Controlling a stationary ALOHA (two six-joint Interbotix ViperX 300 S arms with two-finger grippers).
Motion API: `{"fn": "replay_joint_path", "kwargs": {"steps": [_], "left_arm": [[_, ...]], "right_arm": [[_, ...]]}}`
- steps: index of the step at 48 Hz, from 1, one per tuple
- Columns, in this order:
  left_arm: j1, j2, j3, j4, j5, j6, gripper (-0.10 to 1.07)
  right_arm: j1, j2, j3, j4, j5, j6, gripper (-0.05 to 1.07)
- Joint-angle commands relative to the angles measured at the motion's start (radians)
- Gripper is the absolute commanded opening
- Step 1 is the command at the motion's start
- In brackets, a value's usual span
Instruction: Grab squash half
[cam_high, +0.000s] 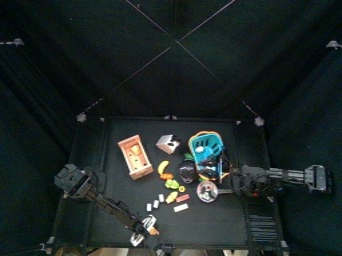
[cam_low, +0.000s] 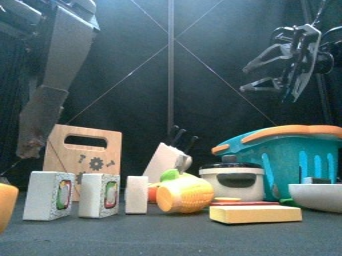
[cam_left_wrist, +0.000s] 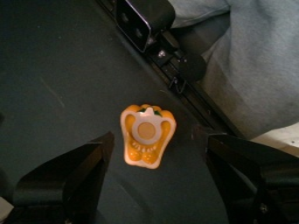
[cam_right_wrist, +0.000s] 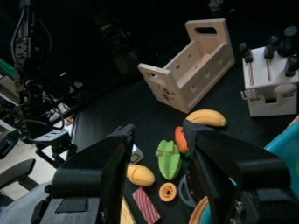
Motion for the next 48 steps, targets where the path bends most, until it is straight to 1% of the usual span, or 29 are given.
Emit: {"fn": "replay_joint_path", "kwargs": {"steps": [1,5,22,27,33,42,45,48], "left_arm": [[0.008,0.005,-0.026,0.037,-0.006,-0.002,1.03],[0.014,0.014,-0.025,0.054,-0.006,-0.002,1.03],[0.032,0.044,-0.009,0.051,-0.011,-0.002,1.03],[0.034,0.049,-0.005,0.052,-0.023,-0.002,1.01],[0.035,0.044,-0.003,0.049,-0.026,-0.002,0.94],[0.04,0.038,-0.003,0.049,-0.021,-0.003,0.79],[0.043,0.035,-0.003,0.043,-0.021,-0.003,0.77],[0.044,0.028,-0.002,0.037,-0.02,-0.003,0.77]], "right_arm": [[0.005,0.0,-0.009,0.003,-0.003,0.0,0.85],[0.003,0.002,-0.009,0.003,-0.003,0.0,0.85],[0.006,0.009,-0.006,0.003,-0.003,-0.003,0.85],[0.006,0.009,-0.006,0.003,-0.003,-0.003,0.85],[0.006,0.009,-0.005,0.003,-0.002,-0.003,0.85],[0.006,0.009,-0.003,0.003,0.0,-0.003,0.85],[0.006,0.009,-0.002,0.003,0.0,-0.003,0.85],[0.006,0.009,0.002,0.003,0.0,0.002,0.85]]}}
